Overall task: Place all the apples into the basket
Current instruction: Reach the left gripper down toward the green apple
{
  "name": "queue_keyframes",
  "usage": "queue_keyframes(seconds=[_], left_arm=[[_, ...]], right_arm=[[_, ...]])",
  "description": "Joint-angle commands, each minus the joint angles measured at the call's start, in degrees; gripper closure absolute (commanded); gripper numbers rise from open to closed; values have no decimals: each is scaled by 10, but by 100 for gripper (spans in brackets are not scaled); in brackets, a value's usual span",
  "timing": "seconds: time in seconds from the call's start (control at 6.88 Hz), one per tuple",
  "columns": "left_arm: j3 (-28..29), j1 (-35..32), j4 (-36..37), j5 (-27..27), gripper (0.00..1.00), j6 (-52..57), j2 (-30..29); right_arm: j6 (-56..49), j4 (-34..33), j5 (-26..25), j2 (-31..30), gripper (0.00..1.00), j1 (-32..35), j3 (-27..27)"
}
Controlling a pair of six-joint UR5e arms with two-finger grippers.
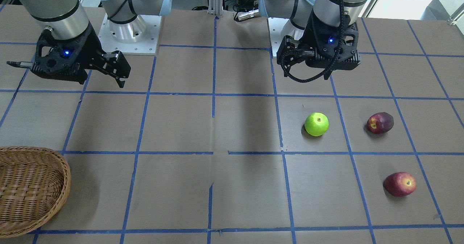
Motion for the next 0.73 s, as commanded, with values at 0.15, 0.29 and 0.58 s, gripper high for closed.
queue_keyframes(seconds=[0.15,0.29,0.58], left_arm=[[-5,1,0,1,0,2,1],[-7,11,1,5,0,13,-5],[-53,77,9,12,0,99,-10]], right_arm=[[0,3,0,0,0,0,0],[0,3,0,0,0,0,0],[1,2,2,-1,0,0,0]])
